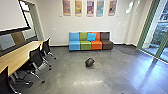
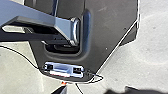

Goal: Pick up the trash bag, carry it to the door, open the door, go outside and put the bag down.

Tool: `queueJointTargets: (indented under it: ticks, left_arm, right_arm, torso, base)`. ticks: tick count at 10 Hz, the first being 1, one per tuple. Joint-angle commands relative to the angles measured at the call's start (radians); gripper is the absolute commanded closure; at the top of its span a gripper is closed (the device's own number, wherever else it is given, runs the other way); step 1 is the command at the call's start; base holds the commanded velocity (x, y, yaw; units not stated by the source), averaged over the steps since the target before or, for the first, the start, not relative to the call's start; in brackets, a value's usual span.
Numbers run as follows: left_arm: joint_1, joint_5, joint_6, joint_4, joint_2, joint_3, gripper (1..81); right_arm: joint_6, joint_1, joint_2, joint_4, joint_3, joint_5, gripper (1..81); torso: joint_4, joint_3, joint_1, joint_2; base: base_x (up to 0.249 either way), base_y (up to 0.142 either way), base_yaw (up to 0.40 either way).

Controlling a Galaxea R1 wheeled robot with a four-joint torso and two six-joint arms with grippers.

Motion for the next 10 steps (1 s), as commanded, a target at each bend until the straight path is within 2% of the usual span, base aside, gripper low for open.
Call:
queueJointTargets:
  ticks: [1,10]
  left_arm:
    - [-0.043,0.057,0.005,0.0,0.003,0.002,1.0]
    - [-0.042,0.057,0.007,0.008,0.014,0.002,1.0]
  right_arm:
    - [-0.006,0.034,-0.006,-0.005,0.0,-0.052,1.0]
    - [-0.008,0.039,0.007,-0.01,0.0,-0.059,1.0]
  torso:
    - [0.0,0.0,0.001,0.0]
    - [0.0,-0.001,0.002,0.001]
  base:
    - [0.131,0.0,0.0]
    - [0.139,0.0,0.0]
